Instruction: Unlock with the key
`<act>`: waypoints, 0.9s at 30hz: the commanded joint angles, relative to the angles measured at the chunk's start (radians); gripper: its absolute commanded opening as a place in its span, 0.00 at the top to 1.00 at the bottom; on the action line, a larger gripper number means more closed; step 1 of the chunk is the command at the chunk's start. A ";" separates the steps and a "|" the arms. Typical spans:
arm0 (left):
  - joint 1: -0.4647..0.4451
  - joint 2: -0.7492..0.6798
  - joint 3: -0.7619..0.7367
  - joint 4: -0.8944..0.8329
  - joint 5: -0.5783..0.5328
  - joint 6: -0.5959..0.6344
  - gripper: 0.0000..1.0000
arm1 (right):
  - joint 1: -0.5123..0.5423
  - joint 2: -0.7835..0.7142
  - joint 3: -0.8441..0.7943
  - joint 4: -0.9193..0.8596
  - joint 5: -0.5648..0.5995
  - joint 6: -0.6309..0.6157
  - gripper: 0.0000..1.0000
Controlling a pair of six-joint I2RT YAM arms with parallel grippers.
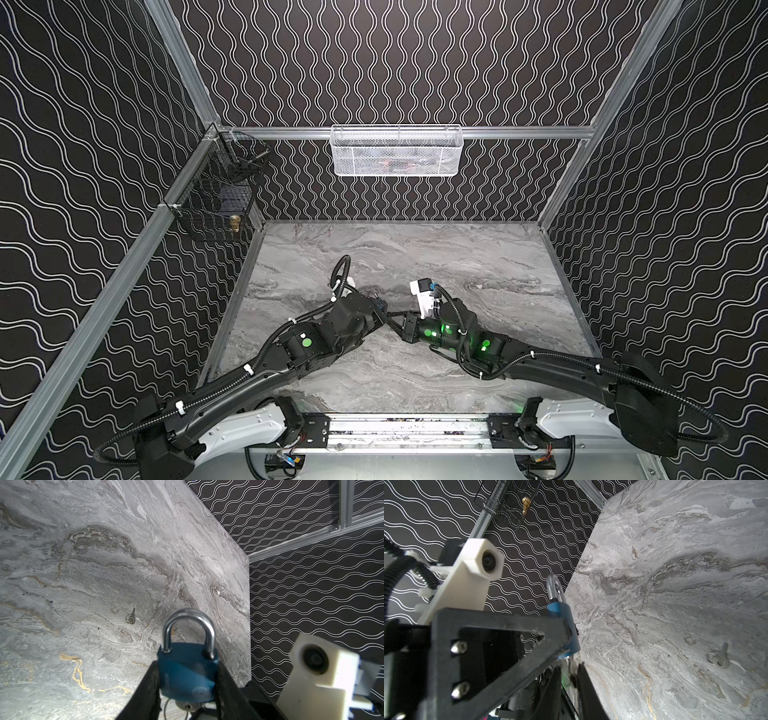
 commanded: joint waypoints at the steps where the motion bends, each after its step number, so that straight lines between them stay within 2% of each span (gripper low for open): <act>1: 0.002 0.001 0.013 0.060 0.002 -0.006 1.00 | 0.000 0.006 0.004 0.044 -0.020 -0.011 0.82; 8: 0.001 -0.003 0.013 0.086 0.030 -0.016 1.00 | -0.001 0.009 -0.009 0.055 -0.016 -0.020 0.87; 18: 0.001 -0.021 0.010 0.137 0.073 -0.021 1.00 | -0.012 0.015 -0.016 0.095 -0.064 0.026 1.00; 27: 0.001 -0.047 -0.003 0.189 0.104 -0.041 1.00 | -0.012 0.035 -0.019 0.177 -0.130 0.127 1.00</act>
